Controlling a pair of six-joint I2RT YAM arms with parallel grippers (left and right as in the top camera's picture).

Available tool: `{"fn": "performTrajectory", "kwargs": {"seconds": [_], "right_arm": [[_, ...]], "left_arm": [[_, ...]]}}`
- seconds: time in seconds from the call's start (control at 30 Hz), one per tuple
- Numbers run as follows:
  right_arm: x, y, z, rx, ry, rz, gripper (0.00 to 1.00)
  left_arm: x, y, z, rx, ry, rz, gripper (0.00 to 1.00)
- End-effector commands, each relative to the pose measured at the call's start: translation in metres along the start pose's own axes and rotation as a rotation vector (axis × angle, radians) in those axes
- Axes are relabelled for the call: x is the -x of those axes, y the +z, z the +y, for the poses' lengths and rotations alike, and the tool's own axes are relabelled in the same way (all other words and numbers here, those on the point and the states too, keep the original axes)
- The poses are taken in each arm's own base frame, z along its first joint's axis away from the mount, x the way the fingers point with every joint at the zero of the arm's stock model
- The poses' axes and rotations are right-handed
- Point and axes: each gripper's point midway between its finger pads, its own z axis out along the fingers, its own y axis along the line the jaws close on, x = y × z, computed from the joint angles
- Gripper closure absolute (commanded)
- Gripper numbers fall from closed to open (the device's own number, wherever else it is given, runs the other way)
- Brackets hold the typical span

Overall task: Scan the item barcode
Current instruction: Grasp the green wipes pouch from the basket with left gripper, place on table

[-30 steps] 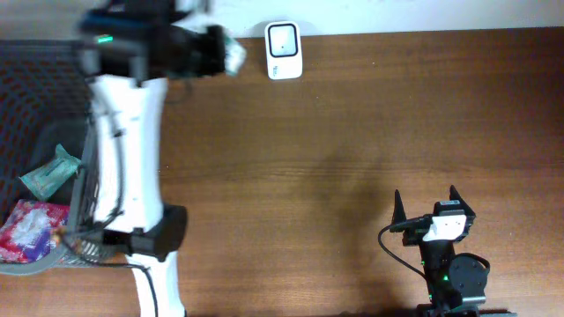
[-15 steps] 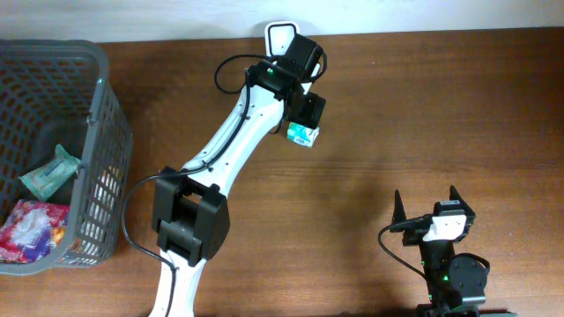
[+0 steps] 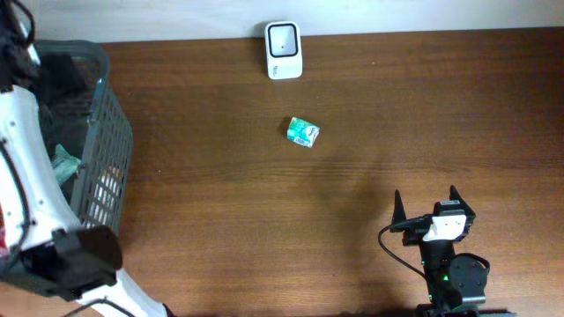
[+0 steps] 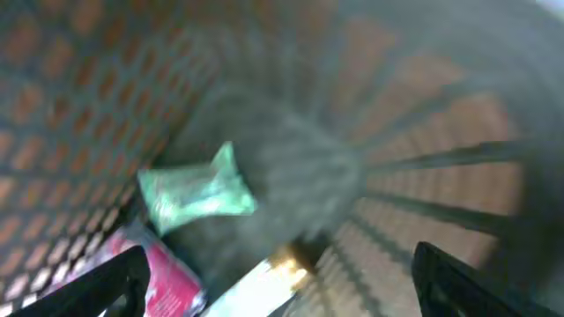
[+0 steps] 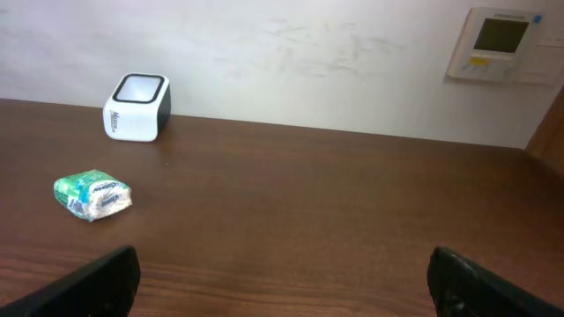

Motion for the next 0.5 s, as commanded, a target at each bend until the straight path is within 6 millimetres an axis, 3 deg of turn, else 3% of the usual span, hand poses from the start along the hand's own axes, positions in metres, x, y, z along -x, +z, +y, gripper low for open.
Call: {"fn": "performTrajectory", "kwargs": {"seconds": [0.0, 0.2, 0.3, 0.47], "right_arm": [[-0.003, 0.000, 0.002, 0.005, -0.004, 0.006, 0.01], [-0.003, 0.000, 0.002, 0.005, -0.004, 0.005, 0.01], [-0.003, 0.000, 0.002, 0.005, -0.004, 0.006, 0.01], [-0.003, 0.000, 0.002, 0.005, -0.004, 0.005, 0.01]], "left_arm": [[-0.029, 0.067, 0.039, 0.141, -0.142, 0.163, 0.05], [-0.063, 0.146, 0.052, 0.264, -0.104, 0.330, 0.09], [-0.079, 0.175, 0.052, 0.284, -0.086, 0.398, 0.11], [-0.087, 0.193, 0.061, 0.355, -0.059, 0.422, 0.16]]}}
